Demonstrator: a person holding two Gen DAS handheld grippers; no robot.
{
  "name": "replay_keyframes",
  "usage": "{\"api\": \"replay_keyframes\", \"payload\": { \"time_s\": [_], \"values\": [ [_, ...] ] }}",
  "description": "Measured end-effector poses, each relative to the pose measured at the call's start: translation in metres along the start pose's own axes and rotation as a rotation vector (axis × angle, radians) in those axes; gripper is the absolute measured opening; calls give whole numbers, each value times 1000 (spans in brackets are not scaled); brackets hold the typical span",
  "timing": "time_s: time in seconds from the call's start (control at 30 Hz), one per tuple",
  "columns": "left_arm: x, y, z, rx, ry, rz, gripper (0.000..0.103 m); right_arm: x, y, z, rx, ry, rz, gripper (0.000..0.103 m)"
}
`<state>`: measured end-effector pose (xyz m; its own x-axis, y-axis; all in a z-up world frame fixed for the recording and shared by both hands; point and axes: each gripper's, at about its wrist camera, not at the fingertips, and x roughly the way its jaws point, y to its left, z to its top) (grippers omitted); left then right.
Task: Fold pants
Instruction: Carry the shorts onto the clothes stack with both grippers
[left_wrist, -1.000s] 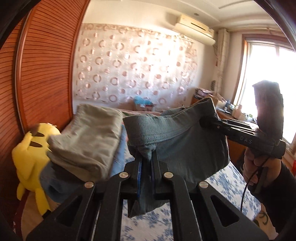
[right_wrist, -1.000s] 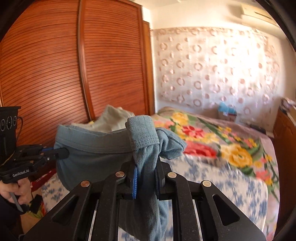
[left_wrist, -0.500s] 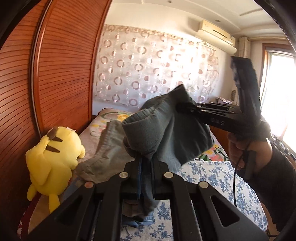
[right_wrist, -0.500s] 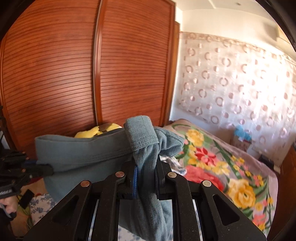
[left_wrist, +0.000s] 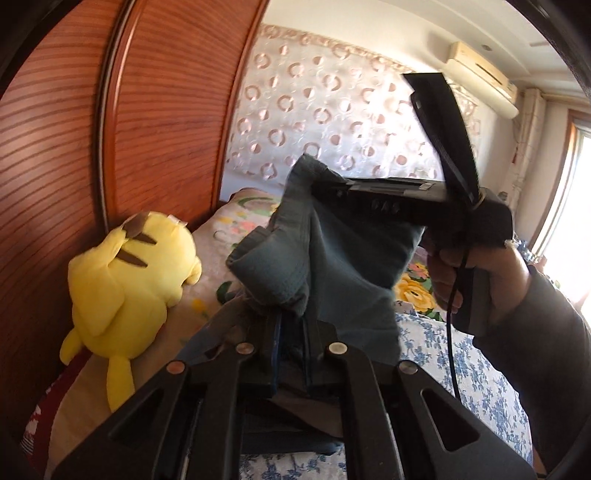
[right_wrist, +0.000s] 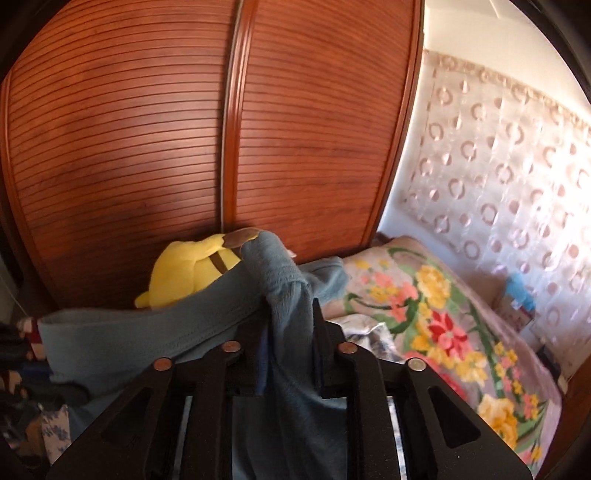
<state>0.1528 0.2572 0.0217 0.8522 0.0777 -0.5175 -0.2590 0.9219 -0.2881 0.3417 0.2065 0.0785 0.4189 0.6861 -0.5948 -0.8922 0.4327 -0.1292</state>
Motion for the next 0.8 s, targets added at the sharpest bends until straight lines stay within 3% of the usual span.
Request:
{"api": "replay_keyframes", "payload": {
  "time_s": [0.13,0.2,0.33,0.4,0.57,0.8],
  "values": [
    [1,6,-5,-2,29,-7,9,1,-9,2,75,-1,-16,44],
    [-2,5,-6,14,28,-7,14,-11,-16,2,113,-32,-27,44],
    [-7,-1,-8,86,26,4,42,-31,-17,-6,128,-55,-18,44],
    [-7,-2,-6,112,37,14,43,-41,-16,-17,137,-51,-1,44],
    [-21,-14,-1,162,1,12,62,-53,-14,-40,152,-23,4,44],
    [-13,-32,11,226,2,-7,63,-57,-14,-58,175,-22,-9,42]
  ]
}}
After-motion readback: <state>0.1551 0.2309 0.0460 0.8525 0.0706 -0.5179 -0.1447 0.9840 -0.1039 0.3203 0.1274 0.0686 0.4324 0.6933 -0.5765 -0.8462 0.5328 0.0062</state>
